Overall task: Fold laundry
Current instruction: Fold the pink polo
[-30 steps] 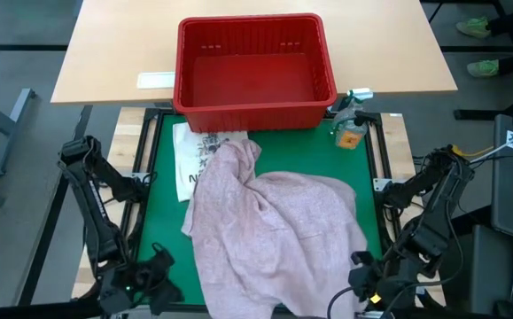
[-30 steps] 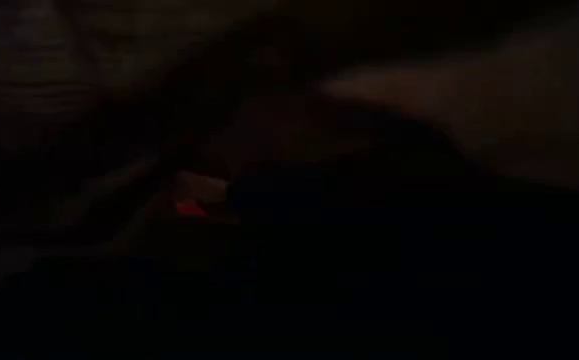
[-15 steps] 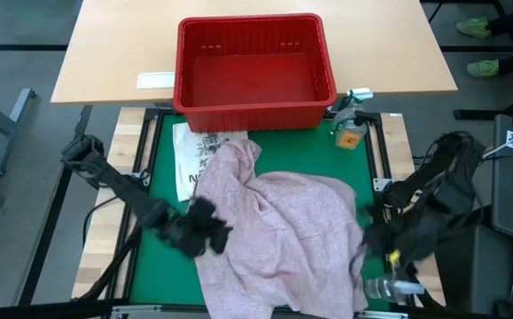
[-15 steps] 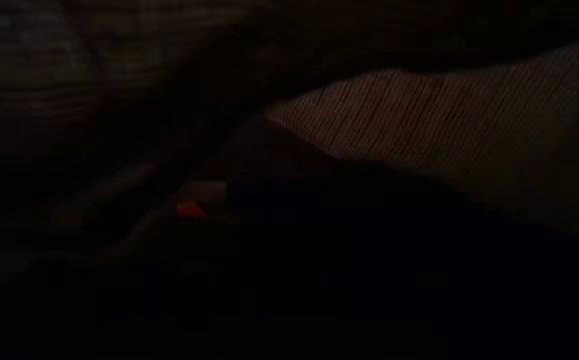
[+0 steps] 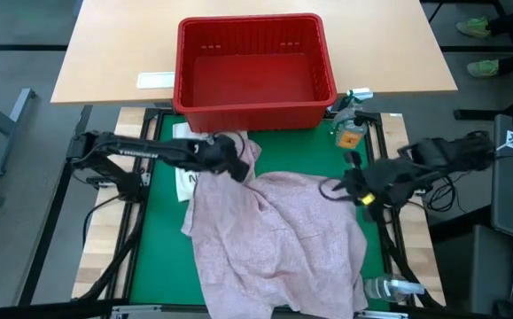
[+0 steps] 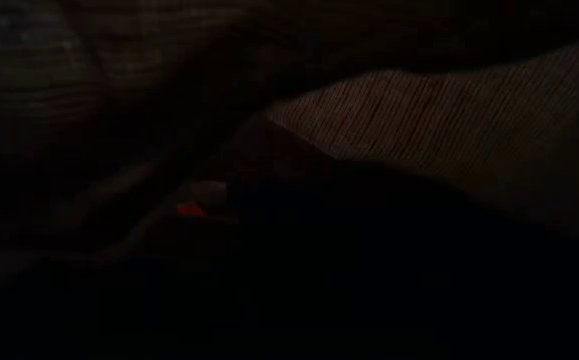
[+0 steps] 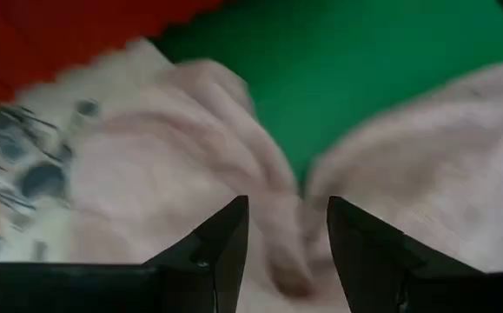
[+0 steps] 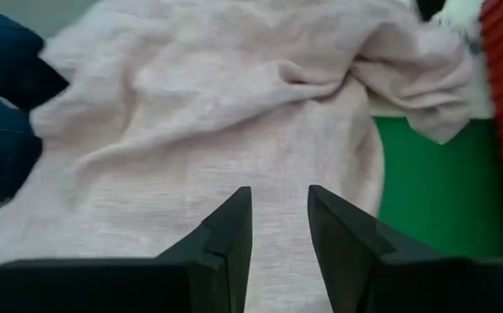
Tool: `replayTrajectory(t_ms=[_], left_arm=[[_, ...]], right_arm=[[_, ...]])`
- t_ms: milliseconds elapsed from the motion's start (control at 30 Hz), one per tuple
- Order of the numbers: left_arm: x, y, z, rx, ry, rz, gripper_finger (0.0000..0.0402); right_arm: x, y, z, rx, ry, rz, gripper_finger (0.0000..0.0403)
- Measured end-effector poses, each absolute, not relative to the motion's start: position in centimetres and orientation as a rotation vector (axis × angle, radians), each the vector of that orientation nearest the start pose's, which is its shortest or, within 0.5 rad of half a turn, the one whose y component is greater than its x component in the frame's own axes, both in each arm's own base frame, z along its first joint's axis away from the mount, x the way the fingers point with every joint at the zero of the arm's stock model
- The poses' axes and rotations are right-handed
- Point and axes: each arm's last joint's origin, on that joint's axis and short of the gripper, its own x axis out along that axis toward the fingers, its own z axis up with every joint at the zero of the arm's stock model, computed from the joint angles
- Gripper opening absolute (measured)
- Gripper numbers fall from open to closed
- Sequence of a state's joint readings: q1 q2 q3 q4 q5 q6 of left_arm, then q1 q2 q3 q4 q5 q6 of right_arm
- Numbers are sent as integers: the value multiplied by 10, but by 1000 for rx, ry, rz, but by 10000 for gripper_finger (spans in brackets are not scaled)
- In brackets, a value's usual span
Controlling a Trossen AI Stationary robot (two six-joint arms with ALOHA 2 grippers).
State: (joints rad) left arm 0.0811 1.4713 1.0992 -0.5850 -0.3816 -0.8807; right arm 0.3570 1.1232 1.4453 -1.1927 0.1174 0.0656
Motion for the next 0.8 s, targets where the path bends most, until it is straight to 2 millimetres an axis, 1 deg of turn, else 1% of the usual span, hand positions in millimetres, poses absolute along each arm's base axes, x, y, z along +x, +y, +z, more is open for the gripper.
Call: replayTrajectory(t_ms=[100, 200, 333, 433, 500, 567, 667, 800], left_arm=[[295, 55, 251, -643, 712, 865, 151], [295, 71, 244, -639, 732, 914, 151], [298, 84, 228, -614, 769, 1001, 151], [302, 92, 214, -606, 812, 1041, 151], [303, 97, 205, -596, 840, 1071, 151], [303, 101, 198, -583, 852, 1102, 151], [303, 108, 192, -569, 863, 1141, 151], [301, 117, 189, -569, 875, 1163, 151]], right_arm=[[177, 44, 375, -102, 859, 184, 115], [185, 29, 346, -42, 854, 146, 115], [193, 9, 313, 29, 895, 86, 115], [197, -5, 296, 67, 934, 27, 115], [199, -13, 288, 88, 955, -11, 115], [200, -19, 286, 103, 955, -40, 115], [203, -26, 284, 118, 952, -71, 115], [206, -31, 284, 121, 936, -87, 115]])
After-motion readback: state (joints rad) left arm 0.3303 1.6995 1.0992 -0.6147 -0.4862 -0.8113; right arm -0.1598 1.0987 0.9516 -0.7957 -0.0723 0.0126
